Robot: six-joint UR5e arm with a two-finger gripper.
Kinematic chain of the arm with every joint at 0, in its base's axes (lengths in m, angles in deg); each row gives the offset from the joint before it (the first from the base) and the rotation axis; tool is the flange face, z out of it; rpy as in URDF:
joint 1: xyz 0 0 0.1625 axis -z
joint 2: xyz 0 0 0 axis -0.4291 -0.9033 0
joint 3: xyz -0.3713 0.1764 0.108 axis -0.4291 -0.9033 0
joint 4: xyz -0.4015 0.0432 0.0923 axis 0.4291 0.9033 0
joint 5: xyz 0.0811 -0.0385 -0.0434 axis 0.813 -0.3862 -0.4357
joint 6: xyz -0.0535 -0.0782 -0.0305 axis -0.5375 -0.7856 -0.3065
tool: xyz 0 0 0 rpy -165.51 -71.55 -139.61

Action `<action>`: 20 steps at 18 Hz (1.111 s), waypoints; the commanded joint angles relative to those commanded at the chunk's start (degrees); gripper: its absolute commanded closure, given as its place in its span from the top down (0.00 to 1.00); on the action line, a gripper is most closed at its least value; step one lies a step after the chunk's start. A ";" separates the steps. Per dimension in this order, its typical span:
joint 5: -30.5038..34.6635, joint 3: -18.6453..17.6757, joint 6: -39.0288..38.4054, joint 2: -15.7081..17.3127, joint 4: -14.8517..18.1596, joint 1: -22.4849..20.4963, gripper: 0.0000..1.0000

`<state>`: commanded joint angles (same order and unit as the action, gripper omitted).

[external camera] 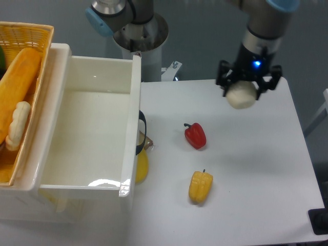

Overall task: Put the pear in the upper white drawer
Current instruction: 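Carry the held pale pear with the gripper toward the open white drawer, then lower the pear into the open white drawer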

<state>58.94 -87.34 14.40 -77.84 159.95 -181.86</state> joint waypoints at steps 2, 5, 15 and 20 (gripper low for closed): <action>-0.35 0.00 -2.45 1.58 0.53 2.28 0.09; -1.05 -1.23 -5.01 4.66 0.35 4.74 0.09; -4.49 -1.76 -12.75 7.40 -0.52 13.36 0.09; -4.66 -1.67 -13.10 1.86 -5.17 15.56 0.09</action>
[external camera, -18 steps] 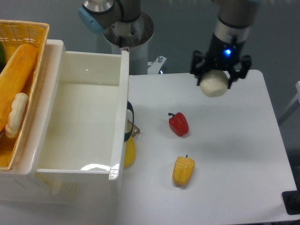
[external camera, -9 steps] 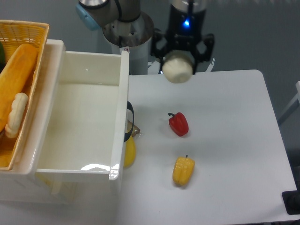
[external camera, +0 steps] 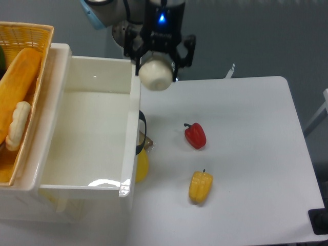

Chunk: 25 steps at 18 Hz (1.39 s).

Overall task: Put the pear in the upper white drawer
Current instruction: 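Lower the pear into the open white drawer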

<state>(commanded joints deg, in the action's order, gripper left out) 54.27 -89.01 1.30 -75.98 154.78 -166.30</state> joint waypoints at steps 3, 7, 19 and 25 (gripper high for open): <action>0.00 0.00 -1.14 -1.58 -1.94 1.58 0.09; 0.17 0.17 -1.84 -4.66 -4.40 4.04 0.09; 1.49 0.61 -7.38 -8.88 -6.87 10.55 0.10; 1.85 0.97 -8.09 -8.79 -6.78 12.22 0.11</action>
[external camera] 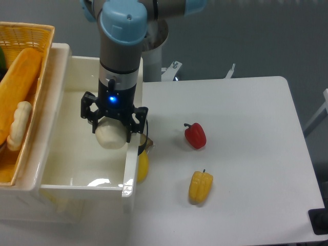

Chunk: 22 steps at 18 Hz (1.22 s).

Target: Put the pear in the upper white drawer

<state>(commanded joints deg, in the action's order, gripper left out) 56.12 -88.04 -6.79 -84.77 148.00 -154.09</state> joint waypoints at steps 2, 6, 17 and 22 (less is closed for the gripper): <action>0.44 -0.17 0.00 -0.61 -0.09 0.35 0.13; 1.76 -0.18 0.18 -2.90 0.00 2.72 0.40; 1.67 0.26 0.88 -3.34 -0.17 3.78 1.00; 1.67 3.42 0.97 -2.11 -0.87 2.91 1.00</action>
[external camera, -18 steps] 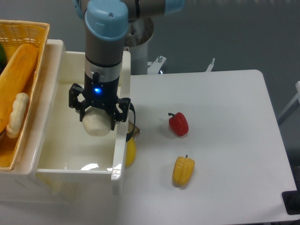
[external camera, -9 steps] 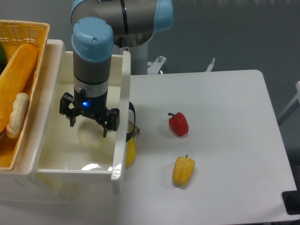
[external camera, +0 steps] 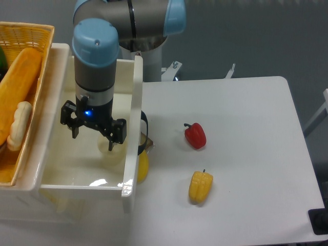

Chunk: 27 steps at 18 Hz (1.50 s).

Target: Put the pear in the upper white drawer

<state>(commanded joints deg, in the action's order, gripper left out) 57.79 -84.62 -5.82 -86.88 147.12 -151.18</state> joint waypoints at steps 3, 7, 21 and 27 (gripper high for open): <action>0.00 0.54 0.44 2.10 -0.09 -3.68 1.00; 0.26 -0.08 1.14 4.74 0.00 -8.95 1.00; 0.35 -1.40 20.11 2.03 -0.09 -31.27 1.00; 3.58 -1.14 37.24 -5.17 -0.27 -39.37 1.00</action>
<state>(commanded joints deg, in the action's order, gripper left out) 61.37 -85.76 31.42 -92.06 146.86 -190.55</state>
